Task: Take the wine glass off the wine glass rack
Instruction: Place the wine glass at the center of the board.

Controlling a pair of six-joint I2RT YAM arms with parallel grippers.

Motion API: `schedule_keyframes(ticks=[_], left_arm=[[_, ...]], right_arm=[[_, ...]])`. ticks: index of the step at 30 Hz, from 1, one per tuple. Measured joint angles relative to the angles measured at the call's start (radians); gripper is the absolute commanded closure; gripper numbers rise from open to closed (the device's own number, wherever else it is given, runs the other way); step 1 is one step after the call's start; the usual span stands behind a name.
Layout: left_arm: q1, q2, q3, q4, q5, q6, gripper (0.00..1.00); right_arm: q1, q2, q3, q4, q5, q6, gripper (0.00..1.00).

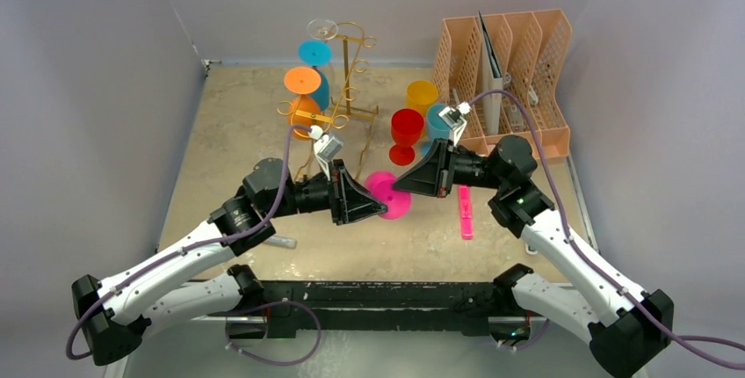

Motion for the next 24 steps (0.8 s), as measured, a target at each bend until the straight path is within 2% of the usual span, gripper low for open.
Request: schedule_keyframes(ticks=[3,9,13,15,16,18,22,24], left_arm=[[-0.001,0.012,0.000,0.017,0.018,0.003,0.70],[0.000,0.056,0.003,0.024,0.060,0.005,0.71],[0.000,0.071,0.010,0.026,0.080,0.004,0.85],[0.000,0.071,0.010,0.026,0.084,0.003,0.97],[0.000,0.071,0.010,0.024,0.083,0.002,1.00],[0.000,0.073,0.010,0.013,0.080,0.000,1.00],[0.002,0.073,0.010,0.011,0.077,0.010,1.00],[0.002,0.073,0.010,0.003,0.077,0.018,1.00]], right_arm=[[0.000,0.002,0.000,-0.010,0.000,0.002,1.00],[0.001,0.002,-0.002,-0.010,0.000,-0.002,1.00],[0.001,0.002,-0.004,-0.008,0.000,-0.008,1.00],[0.001,0.002,-0.011,-0.002,0.000,-0.010,1.00],[0.001,0.002,-0.017,0.013,-0.002,-0.010,0.97],[0.001,-0.001,-0.017,0.024,-0.004,-0.014,0.85],[0.002,-0.013,-0.017,0.033,-0.005,-0.011,0.56],[0.002,-0.018,-0.017,0.027,-0.003,-0.016,0.46]])
